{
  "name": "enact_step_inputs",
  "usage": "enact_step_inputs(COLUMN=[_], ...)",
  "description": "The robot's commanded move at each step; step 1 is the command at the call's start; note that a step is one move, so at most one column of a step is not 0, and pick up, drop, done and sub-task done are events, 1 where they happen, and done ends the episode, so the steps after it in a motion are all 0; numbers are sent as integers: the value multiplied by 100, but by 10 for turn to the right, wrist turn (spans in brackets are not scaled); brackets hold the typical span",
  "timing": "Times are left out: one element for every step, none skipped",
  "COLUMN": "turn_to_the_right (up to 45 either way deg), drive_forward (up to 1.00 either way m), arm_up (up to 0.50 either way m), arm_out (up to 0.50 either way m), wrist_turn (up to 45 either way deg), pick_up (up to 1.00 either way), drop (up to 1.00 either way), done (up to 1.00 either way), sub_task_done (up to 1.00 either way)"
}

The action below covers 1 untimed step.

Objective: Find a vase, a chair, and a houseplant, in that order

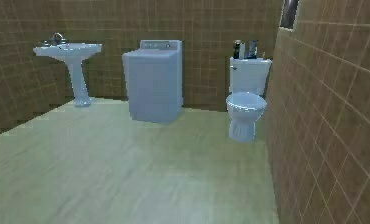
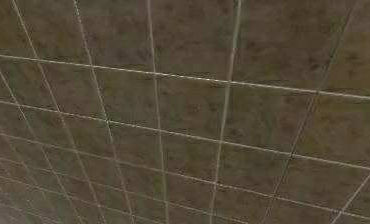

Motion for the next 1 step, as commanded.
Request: enact_step_inputs(turn_to_the_right=[-450], drive_forward=[0], arm_up=[0], arm_out=[0], wrist_turn=[0], pick_up=[0], drop=[0], done=[0], sub_task_done=[0])
